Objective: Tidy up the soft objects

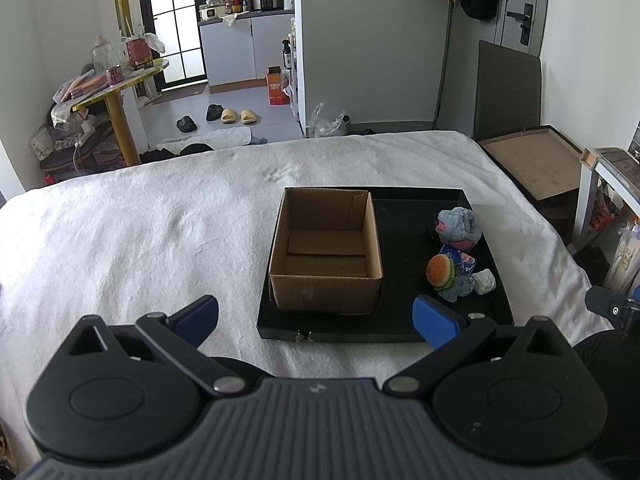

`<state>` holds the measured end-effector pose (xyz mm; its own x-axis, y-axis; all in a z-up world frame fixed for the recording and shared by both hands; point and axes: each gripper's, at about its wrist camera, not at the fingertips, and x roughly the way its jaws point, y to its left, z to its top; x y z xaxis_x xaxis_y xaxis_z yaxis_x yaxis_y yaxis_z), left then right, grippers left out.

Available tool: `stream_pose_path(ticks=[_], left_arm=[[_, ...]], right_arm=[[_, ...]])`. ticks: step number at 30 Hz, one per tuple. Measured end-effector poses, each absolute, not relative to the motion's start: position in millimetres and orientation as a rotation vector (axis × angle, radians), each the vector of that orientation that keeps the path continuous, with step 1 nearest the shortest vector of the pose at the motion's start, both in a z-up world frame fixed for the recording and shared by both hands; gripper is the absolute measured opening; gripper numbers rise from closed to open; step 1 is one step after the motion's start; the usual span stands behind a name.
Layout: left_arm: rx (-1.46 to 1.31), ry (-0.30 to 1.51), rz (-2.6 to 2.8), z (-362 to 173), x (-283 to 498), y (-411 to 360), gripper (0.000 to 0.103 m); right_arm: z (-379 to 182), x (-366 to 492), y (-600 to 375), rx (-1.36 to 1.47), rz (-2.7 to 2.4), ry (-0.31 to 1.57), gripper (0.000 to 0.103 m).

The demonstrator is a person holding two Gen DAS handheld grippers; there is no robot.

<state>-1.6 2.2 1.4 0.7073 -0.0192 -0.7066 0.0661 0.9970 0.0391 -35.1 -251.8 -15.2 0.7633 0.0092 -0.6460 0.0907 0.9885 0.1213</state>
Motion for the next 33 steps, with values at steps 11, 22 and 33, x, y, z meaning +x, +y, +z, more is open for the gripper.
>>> stream_pose_path(ticks=[11,22,33], left_arm=[[0.061,0.790,-0.046,1.1,-0.4,3.1,0.103],[0.062,0.796,-0.049,0.9,1.5,2.4,0.103],[0.061,0.812,-0.047,-1.5,19.4,1.3,0.103]], right_arm=[[-14.7,-35.6,-254.1,0.148,-0.048,0.702,0.103],[-15.2,-34.9,-255.7,0.150,-0.045,0.704,0.103],[-17.8,-31.5,-254.4,0.162,-0.045,0.711,0.103]])
